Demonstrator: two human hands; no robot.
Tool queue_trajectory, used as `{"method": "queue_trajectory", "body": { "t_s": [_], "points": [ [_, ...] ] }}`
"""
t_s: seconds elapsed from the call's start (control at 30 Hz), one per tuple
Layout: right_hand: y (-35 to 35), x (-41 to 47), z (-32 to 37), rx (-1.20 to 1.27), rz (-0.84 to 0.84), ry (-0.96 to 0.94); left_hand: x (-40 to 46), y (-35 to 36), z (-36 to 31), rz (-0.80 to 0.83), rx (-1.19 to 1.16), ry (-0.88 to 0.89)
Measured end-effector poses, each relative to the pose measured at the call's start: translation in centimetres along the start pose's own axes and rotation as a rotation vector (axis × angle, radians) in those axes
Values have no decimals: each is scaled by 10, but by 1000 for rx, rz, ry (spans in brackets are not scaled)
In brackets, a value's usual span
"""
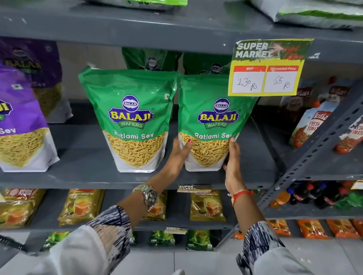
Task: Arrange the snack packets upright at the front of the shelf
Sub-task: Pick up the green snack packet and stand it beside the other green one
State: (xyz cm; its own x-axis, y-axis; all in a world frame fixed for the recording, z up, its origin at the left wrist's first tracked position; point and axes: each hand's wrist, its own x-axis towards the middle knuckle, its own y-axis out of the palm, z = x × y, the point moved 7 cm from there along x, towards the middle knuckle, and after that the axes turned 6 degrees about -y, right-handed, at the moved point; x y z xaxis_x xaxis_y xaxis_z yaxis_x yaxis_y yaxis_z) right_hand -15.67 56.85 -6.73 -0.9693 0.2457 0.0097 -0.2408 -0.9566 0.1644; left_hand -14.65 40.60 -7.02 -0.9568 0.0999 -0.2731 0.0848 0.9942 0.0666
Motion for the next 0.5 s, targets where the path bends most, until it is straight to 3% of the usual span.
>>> {"method": "queue_trajectory", "body": {
  "t_s": [0.5],
  "points": [
    [-1,-3,-7,27,-42,-8,6,-5,5,-22,70,-73]
  ]
}}
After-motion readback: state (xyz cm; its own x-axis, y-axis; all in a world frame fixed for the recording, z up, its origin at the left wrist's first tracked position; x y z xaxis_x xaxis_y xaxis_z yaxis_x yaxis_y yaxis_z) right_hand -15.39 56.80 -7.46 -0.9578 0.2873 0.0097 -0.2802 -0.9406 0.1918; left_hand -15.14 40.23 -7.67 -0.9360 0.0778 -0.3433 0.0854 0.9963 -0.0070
